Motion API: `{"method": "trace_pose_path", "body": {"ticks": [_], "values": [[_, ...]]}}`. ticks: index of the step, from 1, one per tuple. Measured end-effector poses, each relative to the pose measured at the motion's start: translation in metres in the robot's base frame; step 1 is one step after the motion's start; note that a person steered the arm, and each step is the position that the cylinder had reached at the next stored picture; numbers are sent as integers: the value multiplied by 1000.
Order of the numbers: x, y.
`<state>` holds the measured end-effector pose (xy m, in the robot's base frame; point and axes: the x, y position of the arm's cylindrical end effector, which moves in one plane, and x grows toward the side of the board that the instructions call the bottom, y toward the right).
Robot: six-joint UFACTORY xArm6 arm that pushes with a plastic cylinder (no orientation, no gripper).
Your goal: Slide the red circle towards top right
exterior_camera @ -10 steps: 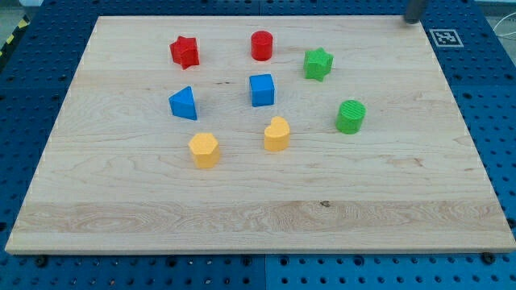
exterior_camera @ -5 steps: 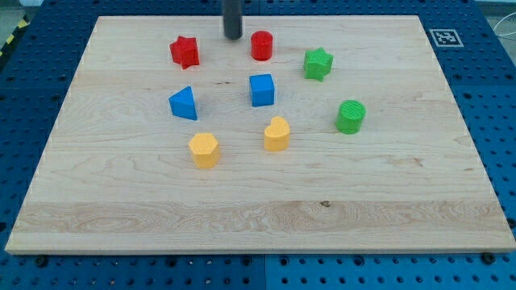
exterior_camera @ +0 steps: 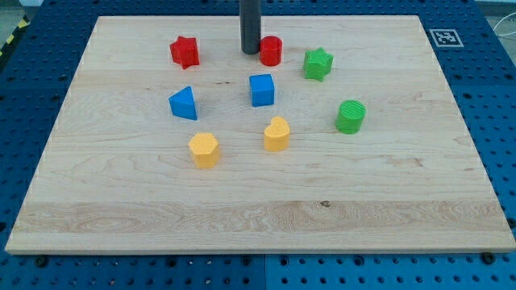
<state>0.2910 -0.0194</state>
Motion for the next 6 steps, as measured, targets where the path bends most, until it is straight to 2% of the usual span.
{"method": "trace_pose_path", "body": {"ticks": [2, 6], "values": [[11, 27], [6, 128]]}}
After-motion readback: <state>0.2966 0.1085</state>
